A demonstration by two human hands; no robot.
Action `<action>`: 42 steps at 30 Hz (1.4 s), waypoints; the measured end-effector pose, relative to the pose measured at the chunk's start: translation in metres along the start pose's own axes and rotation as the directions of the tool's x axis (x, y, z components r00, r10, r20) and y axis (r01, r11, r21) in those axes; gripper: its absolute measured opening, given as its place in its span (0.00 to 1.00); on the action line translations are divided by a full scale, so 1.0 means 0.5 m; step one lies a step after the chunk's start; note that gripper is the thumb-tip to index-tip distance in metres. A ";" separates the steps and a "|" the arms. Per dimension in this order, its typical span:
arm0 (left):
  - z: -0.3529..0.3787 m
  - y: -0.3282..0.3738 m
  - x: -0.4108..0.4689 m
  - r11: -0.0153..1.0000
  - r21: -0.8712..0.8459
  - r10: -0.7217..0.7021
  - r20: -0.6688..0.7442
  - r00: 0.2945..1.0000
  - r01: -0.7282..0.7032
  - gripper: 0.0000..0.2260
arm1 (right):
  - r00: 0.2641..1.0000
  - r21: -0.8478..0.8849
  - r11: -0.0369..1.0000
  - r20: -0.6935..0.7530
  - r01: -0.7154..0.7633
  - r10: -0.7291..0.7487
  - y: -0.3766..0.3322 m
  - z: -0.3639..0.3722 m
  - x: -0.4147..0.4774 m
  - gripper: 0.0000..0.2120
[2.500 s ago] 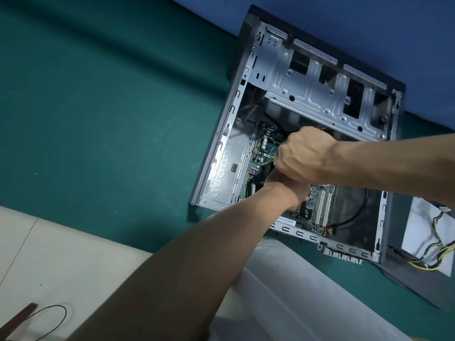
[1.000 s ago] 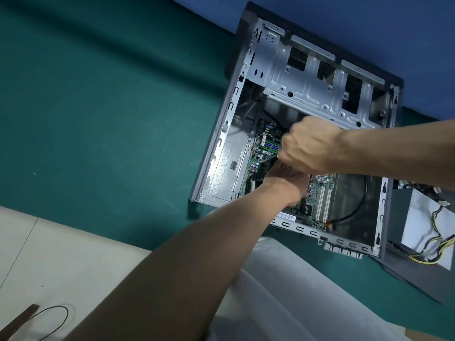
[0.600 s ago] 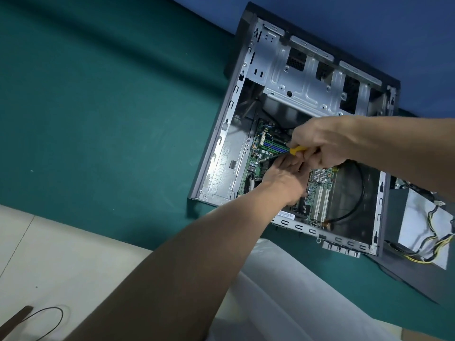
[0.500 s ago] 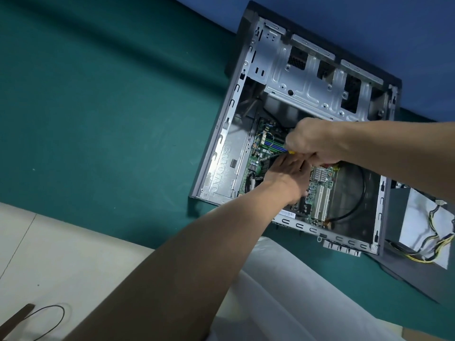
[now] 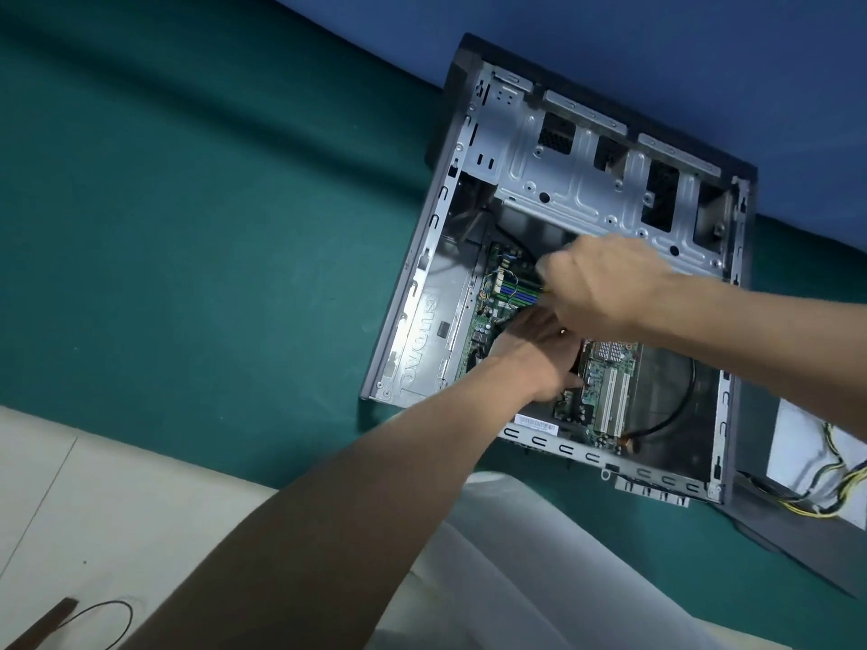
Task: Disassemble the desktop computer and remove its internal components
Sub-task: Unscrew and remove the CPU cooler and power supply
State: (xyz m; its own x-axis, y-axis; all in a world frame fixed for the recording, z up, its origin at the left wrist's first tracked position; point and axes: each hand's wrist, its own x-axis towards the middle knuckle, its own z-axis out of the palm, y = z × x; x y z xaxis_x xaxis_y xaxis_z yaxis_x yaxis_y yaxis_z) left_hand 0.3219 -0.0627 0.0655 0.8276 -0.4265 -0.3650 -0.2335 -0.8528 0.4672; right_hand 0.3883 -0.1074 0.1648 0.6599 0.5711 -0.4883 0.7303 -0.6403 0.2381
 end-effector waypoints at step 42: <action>-0.010 -0.101 -0.049 0.605 -0.613 -0.553 0.137 0.822 0.509 0.14 | 0.958 0.731 0.645 0.042 -0.222 0.282 0.012 0.209 -0.059 0.08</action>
State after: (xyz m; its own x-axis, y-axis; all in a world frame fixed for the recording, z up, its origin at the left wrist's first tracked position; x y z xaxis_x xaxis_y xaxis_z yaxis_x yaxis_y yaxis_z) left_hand 0.3159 -0.0076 0.0546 0.7394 0.0793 -0.6686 0.5926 -0.5481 0.5903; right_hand 0.3547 -0.1816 0.0926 0.8309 0.3451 -0.4364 0.1954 -0.9154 -0.3518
